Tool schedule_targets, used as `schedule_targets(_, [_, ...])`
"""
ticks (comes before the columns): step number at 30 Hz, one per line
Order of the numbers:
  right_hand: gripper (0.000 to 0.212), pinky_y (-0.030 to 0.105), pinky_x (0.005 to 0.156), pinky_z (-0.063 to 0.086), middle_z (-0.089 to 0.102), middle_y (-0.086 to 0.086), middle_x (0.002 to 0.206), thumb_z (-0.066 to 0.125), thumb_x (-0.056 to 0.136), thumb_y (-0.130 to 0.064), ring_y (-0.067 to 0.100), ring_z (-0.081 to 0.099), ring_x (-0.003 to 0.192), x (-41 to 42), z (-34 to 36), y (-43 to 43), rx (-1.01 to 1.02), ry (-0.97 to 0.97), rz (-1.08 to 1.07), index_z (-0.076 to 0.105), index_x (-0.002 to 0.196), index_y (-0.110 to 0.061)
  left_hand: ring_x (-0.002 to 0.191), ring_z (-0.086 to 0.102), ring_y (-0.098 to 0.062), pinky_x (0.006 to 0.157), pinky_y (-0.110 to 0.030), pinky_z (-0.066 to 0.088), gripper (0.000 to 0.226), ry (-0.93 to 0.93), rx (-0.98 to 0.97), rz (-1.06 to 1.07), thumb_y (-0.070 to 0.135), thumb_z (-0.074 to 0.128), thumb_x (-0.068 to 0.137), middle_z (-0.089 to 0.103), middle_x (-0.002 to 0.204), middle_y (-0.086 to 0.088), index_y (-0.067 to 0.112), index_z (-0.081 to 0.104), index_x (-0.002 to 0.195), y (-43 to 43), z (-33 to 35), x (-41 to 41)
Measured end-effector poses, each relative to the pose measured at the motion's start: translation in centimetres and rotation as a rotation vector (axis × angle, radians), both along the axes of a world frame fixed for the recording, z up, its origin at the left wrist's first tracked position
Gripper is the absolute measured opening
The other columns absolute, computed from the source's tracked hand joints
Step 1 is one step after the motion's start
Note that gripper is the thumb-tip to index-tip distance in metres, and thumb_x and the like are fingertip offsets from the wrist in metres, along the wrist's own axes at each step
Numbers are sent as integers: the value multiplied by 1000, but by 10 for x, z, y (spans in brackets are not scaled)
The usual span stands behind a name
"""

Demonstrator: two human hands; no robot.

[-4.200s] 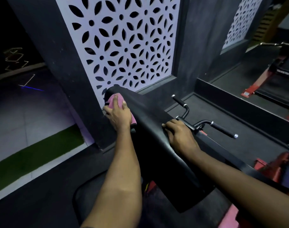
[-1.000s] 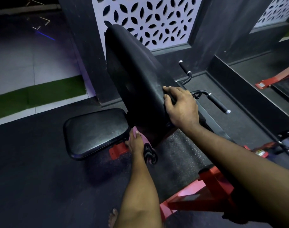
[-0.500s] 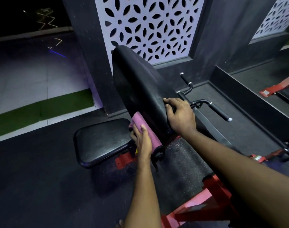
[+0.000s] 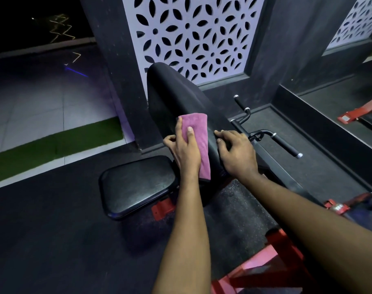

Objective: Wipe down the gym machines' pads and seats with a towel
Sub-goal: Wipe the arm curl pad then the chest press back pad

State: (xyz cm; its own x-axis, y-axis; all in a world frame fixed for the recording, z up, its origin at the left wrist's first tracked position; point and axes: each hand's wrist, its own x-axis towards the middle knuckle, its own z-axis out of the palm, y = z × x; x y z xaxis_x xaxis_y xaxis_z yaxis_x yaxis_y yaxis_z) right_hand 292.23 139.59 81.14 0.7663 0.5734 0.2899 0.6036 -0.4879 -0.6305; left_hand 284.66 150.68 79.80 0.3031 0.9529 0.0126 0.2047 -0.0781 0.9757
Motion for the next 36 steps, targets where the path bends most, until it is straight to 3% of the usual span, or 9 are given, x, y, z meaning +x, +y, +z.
schedule_targets(3, [36,40,90,53,67,-15,120,49,96,-41,14,57,112,0,0,0,2,-1,2,71,123,-31,96,56,-24,102,-34,42,48,72,-63,0,57,36,102,38,120,-5,56,31,150,-4,1,-5])
schedule_targets(7, [31,38,88,52,67,-15,122,53,98,-36,16,56,113,-4,2,1,-20,-8,-12,71,122,-31,116,56,-35,102,-45,45,62,194,-111,-62,78,26,92,48,132,-14,62,11,150,-33,-2,-17])
schedule_targets(12, [28,38,83,52,66,-15,122,52,99,-35,18,55,111,-6,4,3,-65,-47,-31,69,121,-32,107,59,-38,95,-42,45,63,280,-34,28,77,25,93,56,122,-19,57,17,152,-13,-2,-3])
schedule_targets(14, [30,38,84,51,66,-16,122,51,98,-37,16,55,111,-4,3,3,-56,-41,-28,69,122,-32,109,59,-41,97,-42,43,61,308,-49,79,75,24,94,55,124,-23,55,19,152,14,-3,7])
schedule_targets(18, [32,37,89,51,66,-17,122,52,97,-40,13,54,113,-5,3,2,-40,-16,-32,70,122,-33,123,52,-43,105,-43,37,64,292,-283,93,73,20,97,48,138,-31,47,19,156,56,-6,17])
schedule_targets(23, [30,40,87,53,66,-17,121,51,98,-38,16,55,110,-7,5,5,-56,-29,-45,69,121,-34,131,48,-42,106,-44,38,76,241,-298,-40,76,19,95,43,150,-22,36,15,159,4,-15,-10])
schedule_targets(26, [30,39,84,52,65,-17,121,49,98,-37,16,53,110,-8,5,5,-101,-44,-45,68,122,-34,127,51,-43,103,-45,39,75,279,-346,-67,76,18,95,45,148,-24,38,11,159,-20,-22,-22])
schedule_targets(30, [28,37,82,51,65,-17,119,50,99,-38,14,52,109,-7,7,4,-103,-46,-42,68,120,-35,126,51,-45,104,-46,39,75,337,-366,-9,77,14,94,45,146,-28,41,6,159,24,-21,-3])
schedule_targets(36, [25,40,80,52,66,-13,114,49,97,-39,18,54,106,-8,11,5,-113,-30,-36,67,113,-32,123,51,-49,104,-53,41,63,291,-297,29,72,22,98,30,152,-28,54,2,155,25,-17,-9])
